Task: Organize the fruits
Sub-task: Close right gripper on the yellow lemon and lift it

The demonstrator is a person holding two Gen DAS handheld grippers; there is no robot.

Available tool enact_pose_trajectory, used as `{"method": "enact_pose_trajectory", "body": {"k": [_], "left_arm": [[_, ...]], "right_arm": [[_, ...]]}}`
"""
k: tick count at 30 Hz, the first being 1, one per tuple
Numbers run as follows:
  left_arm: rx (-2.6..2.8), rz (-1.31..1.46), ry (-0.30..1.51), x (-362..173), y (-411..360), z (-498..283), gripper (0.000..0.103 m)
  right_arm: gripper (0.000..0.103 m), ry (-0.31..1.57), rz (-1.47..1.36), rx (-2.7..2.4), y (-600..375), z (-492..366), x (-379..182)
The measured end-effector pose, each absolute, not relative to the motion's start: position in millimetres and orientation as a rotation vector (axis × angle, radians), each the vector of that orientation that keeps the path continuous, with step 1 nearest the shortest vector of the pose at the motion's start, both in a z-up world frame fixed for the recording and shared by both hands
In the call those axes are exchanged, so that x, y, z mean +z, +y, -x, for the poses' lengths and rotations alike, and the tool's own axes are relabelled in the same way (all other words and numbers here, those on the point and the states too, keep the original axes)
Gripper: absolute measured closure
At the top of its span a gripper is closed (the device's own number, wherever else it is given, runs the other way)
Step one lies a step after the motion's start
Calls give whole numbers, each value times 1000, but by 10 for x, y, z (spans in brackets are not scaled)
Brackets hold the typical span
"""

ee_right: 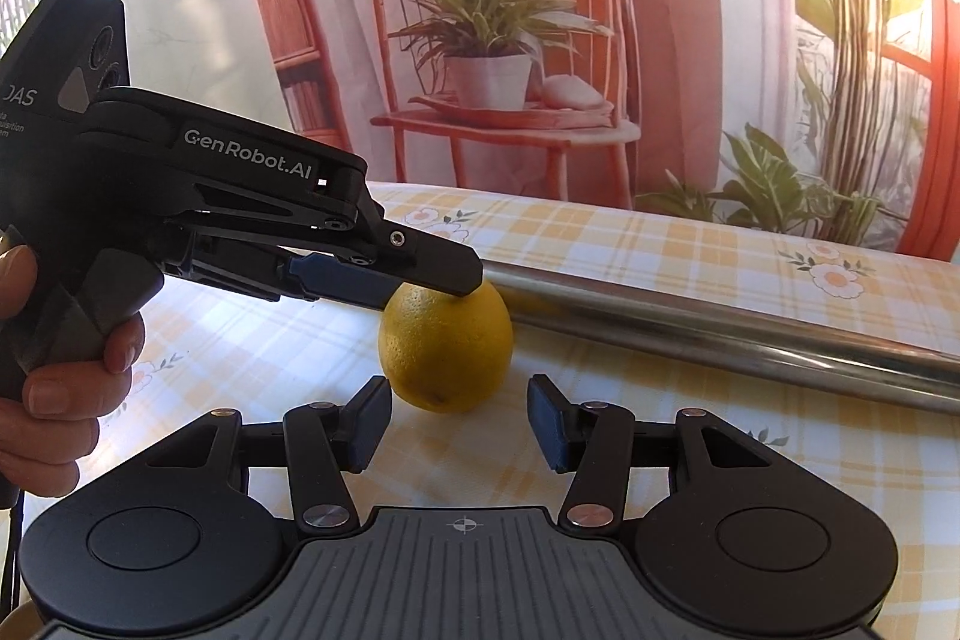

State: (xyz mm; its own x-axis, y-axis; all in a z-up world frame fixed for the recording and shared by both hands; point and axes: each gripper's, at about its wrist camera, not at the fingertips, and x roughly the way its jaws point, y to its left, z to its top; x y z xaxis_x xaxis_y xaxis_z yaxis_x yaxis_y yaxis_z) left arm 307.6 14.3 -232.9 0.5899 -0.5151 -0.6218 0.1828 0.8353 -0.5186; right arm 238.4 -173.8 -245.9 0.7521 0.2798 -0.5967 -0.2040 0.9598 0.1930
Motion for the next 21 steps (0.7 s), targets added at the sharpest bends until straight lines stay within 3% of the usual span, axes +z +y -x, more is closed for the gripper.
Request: {"method": "enact_pose_trajectory", "body": {"k": [4, 12, 14, 17, 21], "left_arm": [[-438, 375, 854, -2285, 95, -3030, 56], [-445, 370, 869, -2280, 122, -3013, 56], [-446, 358, 869, -2270, 111, -3002, 56], [-446, 358, 876, -2263, 130, -2990, 56], [-423, 389, 859, -2223, 238, -2913, 56]], "right_arm": [[55, 671, -126, 271, -1743, -2381, -2452], [41, 656, -71, 320, -1609, -2468, -2469], [41, 646, -43, 316, -1565, -2491, -2476], [52, 636, -11, 301, -1540, -2501, -2489], [53, 643, -39, 309, -1591, -2468, -2475]]}}
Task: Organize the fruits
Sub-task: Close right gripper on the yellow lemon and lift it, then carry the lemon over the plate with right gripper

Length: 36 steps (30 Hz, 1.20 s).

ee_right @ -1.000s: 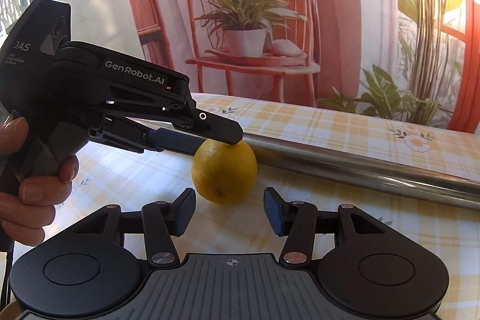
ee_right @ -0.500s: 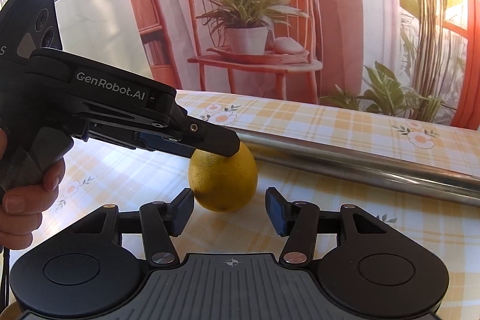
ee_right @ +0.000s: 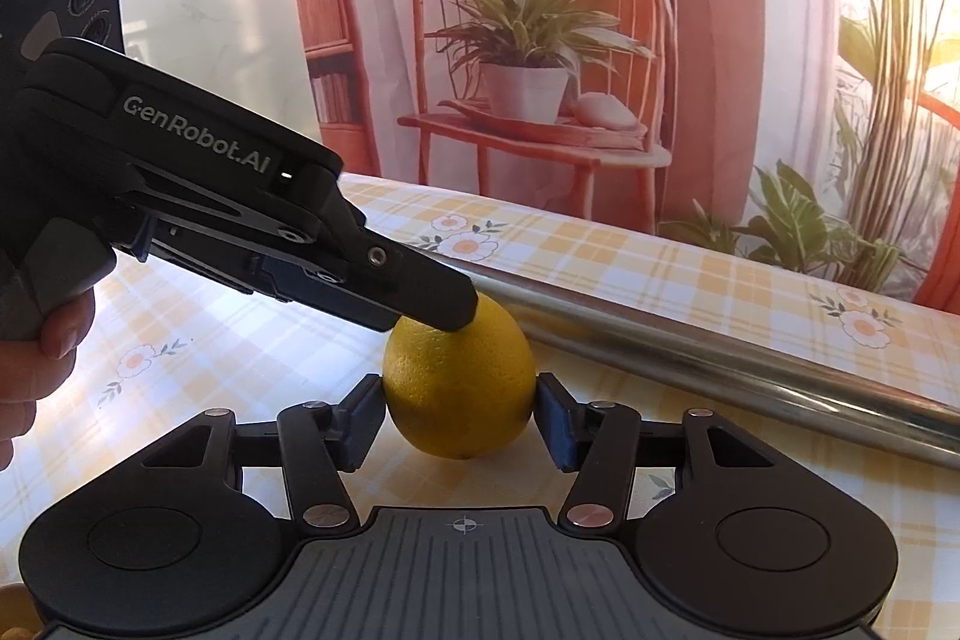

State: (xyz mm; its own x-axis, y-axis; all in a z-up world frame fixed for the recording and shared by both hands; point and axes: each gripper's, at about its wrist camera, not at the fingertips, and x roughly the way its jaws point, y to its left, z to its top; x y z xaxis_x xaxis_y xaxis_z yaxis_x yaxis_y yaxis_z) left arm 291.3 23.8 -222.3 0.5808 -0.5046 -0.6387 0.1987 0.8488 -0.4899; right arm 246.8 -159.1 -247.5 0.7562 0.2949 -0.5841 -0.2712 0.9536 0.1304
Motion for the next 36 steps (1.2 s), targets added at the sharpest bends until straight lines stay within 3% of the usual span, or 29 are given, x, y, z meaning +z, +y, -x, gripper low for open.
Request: {"method": "enact_pose_trajectory", "body": {"k": [15, 36], "left_arm": [[-331, 205, 798, -1927, 426, -2283, 55], [-268, 104, 702, -1702, 417, -1039, 45]], "right_arm": [[53, 678, -117, 261, -1779, -1952, -2365], [53, 608, -139, 252, -1618, -876, -1867]]}}
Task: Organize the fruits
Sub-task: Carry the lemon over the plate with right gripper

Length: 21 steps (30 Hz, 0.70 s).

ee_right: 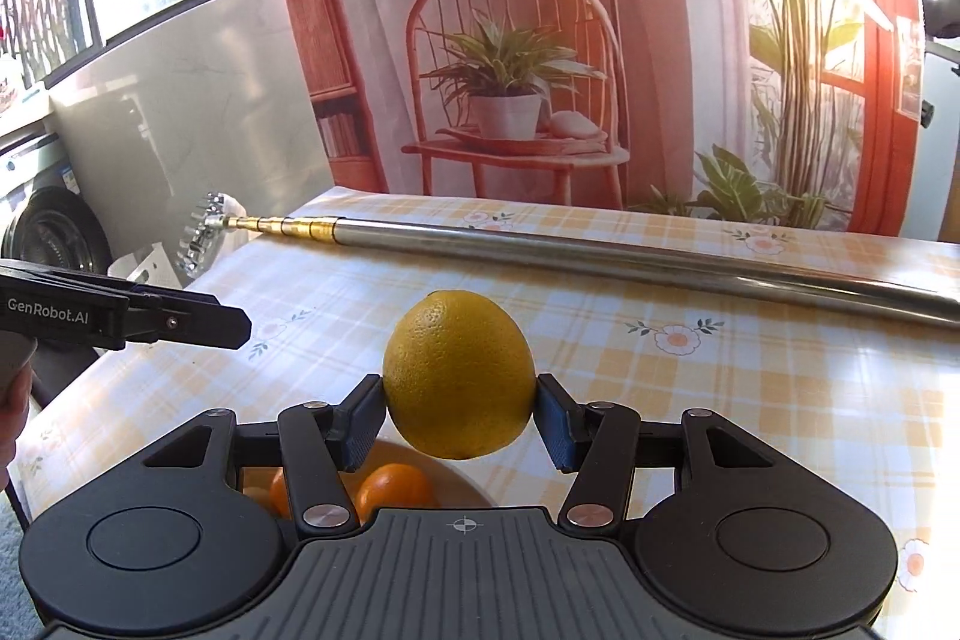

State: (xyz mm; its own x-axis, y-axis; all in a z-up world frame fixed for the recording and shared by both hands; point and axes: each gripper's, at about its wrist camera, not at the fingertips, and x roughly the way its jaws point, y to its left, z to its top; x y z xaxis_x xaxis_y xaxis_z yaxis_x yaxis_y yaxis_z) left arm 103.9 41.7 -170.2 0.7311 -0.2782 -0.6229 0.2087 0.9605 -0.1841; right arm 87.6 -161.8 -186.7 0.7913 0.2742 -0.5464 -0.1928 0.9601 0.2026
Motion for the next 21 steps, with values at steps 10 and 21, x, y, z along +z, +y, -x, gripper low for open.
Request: {"method": "enact_pose_trajectory", "body": {"k": [10, 21], "left_arm": [[-228, 56, 690, -1700, 371, -589, 40], [-211, 26, 670, -1699, 335, -305, 33]], "right_arm": [[53, 597, -157, 268, -1447, -334, -1776], [53, 644, -161, 314, -1243, 32, -1786]]}}
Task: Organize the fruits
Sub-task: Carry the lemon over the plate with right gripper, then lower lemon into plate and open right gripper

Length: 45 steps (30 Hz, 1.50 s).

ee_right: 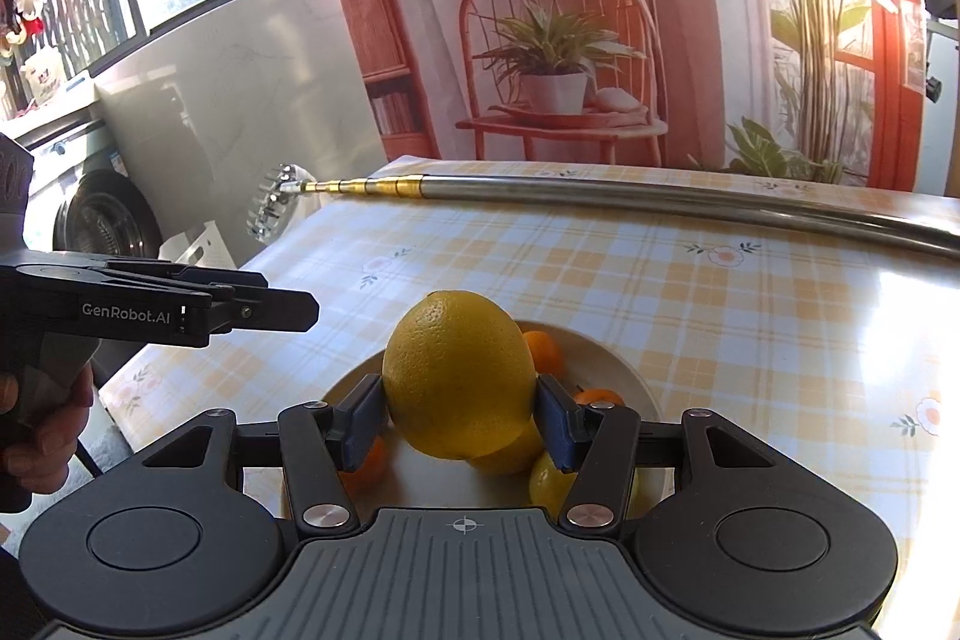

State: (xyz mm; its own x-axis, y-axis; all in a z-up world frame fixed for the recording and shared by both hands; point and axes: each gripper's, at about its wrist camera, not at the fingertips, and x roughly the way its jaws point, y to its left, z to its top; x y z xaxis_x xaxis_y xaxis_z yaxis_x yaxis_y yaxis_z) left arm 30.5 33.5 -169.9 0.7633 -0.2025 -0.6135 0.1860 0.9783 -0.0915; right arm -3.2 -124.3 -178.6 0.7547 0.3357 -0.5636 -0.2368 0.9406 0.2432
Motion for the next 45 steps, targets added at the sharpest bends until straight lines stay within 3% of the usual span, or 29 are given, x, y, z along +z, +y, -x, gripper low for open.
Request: {"method": "enact_pose_trajectory", "body": {"k": [10, 45], "left_arm": [[-189, 31, 678, -1725, 390, -161, 25], [-191, 40, 726, -1851, 368, -165, 24]], "right_arm": [[53, 707, -153, 338, -1084, 137, -1893], [54, 751, -110, 345, -1000, 91, -1948]]}}
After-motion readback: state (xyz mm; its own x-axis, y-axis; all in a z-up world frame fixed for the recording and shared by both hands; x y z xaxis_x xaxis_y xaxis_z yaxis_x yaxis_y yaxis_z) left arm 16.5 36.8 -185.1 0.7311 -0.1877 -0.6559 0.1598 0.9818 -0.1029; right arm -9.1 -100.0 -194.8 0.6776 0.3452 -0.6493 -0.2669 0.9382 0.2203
